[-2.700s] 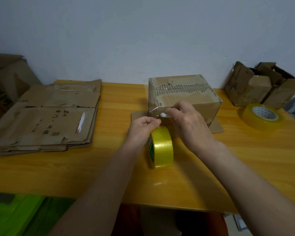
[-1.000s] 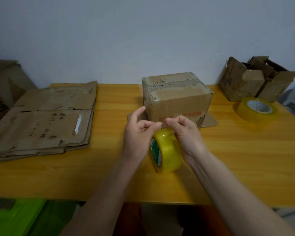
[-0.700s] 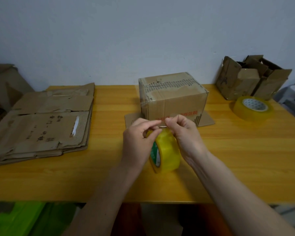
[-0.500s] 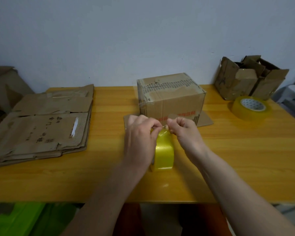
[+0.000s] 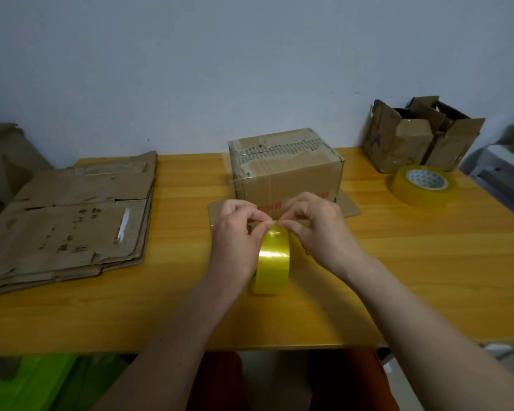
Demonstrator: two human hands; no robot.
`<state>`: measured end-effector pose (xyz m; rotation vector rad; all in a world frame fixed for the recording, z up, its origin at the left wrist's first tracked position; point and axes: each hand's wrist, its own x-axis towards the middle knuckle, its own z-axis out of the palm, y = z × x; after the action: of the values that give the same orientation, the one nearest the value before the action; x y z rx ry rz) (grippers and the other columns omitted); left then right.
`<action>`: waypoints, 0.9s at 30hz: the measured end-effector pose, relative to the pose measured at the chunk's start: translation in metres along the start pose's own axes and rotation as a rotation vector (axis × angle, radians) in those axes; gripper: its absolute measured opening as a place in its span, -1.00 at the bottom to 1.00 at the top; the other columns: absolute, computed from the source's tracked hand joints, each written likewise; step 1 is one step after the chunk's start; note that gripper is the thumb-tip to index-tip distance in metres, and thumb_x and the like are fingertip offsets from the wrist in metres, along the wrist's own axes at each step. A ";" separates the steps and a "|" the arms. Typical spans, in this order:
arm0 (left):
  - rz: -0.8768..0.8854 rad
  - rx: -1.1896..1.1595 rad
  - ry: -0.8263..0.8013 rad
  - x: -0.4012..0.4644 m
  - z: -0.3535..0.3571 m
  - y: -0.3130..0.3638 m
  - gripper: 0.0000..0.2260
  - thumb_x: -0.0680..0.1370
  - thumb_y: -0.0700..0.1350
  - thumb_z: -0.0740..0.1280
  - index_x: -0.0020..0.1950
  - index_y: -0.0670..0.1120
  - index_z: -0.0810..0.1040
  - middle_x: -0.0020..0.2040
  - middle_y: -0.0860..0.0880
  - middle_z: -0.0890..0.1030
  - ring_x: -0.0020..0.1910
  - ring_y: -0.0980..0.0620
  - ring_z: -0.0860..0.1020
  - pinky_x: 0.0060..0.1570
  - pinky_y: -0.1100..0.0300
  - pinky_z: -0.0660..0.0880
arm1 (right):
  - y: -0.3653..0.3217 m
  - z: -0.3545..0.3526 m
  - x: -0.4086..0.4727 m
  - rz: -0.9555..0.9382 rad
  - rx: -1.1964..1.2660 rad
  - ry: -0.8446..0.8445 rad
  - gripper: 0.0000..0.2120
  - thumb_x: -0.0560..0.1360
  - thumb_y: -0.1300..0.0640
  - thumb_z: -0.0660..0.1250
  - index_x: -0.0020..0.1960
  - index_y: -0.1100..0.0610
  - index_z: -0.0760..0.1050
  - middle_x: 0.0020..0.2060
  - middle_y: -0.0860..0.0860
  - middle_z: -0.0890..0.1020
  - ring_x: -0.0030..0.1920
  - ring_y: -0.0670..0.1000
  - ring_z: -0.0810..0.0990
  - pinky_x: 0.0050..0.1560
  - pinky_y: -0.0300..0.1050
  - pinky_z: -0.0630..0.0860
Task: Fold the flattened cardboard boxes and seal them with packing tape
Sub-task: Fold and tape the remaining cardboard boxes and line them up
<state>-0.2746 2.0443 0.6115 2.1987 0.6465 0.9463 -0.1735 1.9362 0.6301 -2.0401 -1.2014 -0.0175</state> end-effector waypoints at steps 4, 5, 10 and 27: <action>-0.103 -0.098 -0.010 0.003 0.005 -0.003 -0.94 0.47 -0.18 0.46 -0.17 -0.03 0.65 -0.04 0.05 0.47 -0.01 0.00 0.54 0.01 -0.04 0.56 | 0.001 -0.001 -0.013 0.227 0.150 0.013 -0.30 0.41 -0.02 0.47 0.47 0.00 0.27 0.40 -0.04 0.39 0.37 0.01 0.38 0.31 -0.02 0.42; -0.124 -0.119 0.001 0.003 0.008 -0.003 -0.90 0.47 -0.18 0.47 -0.20 0.01 0.64 -0.05 0.05 0.47 -0.05 -0.05 0.56 -0.03 -0.10 0.57 | 0.001 -0.001 -0.018 0.311 0.151 -0.046 -0.10 0.37 -0.10 0.48 0.54 -0.03 0.05 0.45 -0.03 0.32 0.42 0.03 0.32 0.34 0.02 0.39; -0.064 -0.209 -0.077 -0.001 0.022 0.010 -0.94 0.51 -0.19 0.43 -0.11 -0.05 0.68 -0.02 0.05 0.47 -0.05 -0.05 0.59 -0.18 0.06 0.63 | 0.019 -0.008 -0.031 0.428 0.298 -0.155 0.06 0.22 -0.05 0.61 0.53 0.02 0.07 0.21 0.06 0.52 0.19 0.06 0.50 0.16 0.03 0.50; -0.037 0.486 -0.505 0.181 0.002 -0.014 -0.53 0.66 0.15 0.01 0.46 -0.07 0.36 0.52 -0.14 0.23 0.50 -0.13 0.16 0.45 -0.03 0.14 | 0.066 -0.028 -0.029 0.301 -0.341 -0.256 -0.09 0.39 -0.17 0.44 0.54 -0.07 -0.03 0.41 -0.03 0.30 0.39 0.00 0.30 0.31 -0.06 0.38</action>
<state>-0.1638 2.1701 0.6805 2.6938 0.7155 0.1905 -0.1305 1.8795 0.5998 -2.5702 -1.0843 0.2026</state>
